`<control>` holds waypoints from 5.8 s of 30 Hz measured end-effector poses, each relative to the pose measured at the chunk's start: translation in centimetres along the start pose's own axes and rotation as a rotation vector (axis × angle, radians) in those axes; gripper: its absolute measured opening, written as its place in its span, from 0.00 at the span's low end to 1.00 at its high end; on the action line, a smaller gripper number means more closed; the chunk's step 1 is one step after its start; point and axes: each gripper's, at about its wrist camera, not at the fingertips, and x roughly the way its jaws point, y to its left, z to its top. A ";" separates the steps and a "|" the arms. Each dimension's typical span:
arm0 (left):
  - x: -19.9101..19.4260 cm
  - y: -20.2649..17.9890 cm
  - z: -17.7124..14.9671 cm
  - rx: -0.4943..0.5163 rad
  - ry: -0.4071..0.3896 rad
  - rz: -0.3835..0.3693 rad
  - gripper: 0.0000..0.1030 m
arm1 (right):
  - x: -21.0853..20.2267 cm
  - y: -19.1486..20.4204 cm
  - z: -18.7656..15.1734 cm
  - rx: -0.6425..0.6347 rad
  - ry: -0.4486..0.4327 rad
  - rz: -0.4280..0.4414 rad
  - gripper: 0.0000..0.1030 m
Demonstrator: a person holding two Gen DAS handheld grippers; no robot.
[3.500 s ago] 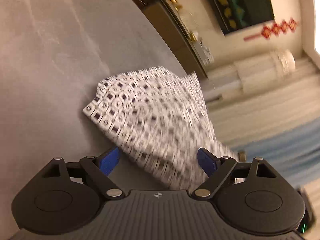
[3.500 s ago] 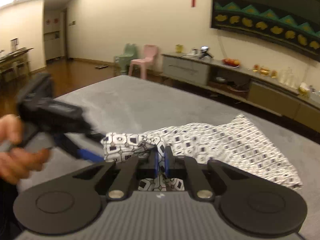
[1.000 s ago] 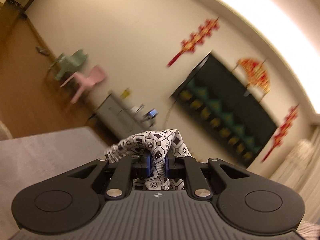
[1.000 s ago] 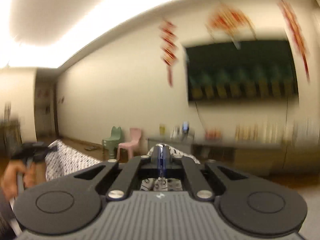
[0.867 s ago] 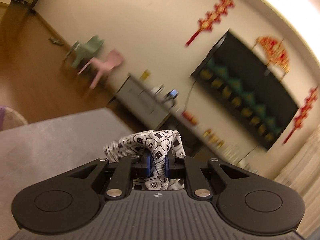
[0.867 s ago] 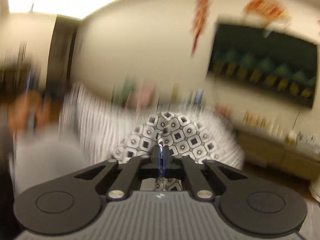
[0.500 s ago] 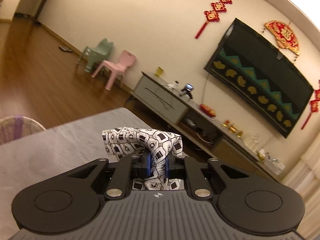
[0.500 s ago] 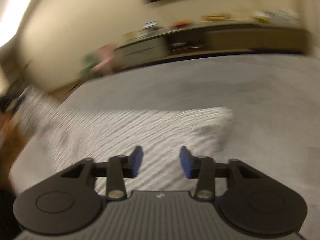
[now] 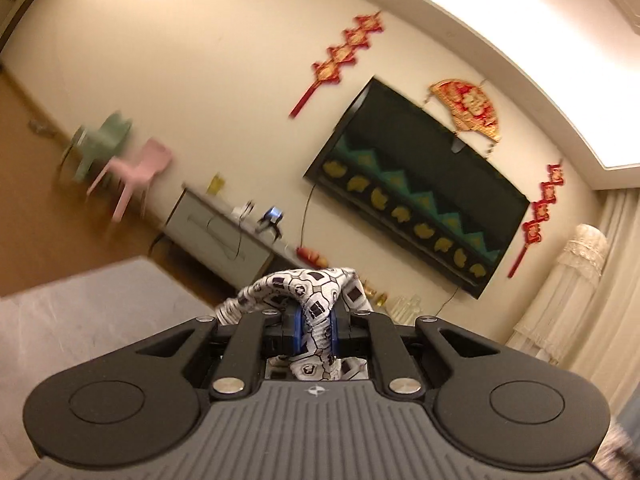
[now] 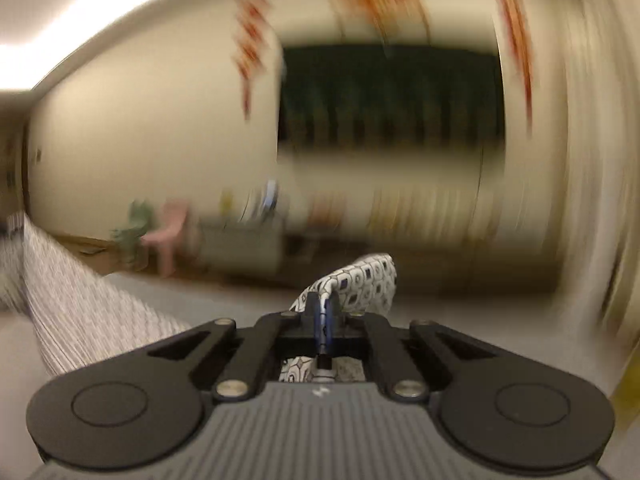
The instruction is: Fold clothes
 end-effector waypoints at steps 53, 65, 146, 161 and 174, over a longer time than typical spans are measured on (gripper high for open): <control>1.7 2.9 -4.8 0.287 0.459 0.193 0.61 | -0.1 -7.6 -8.8 0.379 0.500 -0.077 0.57; 7.7 2.3 -7.3 0.268 0.525 0.261 0.64 | 6.8 -1.5 -9.7 0.070 0.685 -0.064 0.06; 10.7 -1.4 -13.4 0.289 0.666 0.117 0.27 | 21.9 17.1 -0.9 -0.184 0.522 0.787 0.01; -0.3 3.3 -9.1 -0.037 0.517 0.231 0.01 | 29.5 5.4 -2.5 0.029 0.600 -0.038 0.44; 13.2 -0.2 -10.4 0.228 0.588 0.240 0.26 | 38.2 18.8 -3.7 -0.012 0.708 0.380 0.74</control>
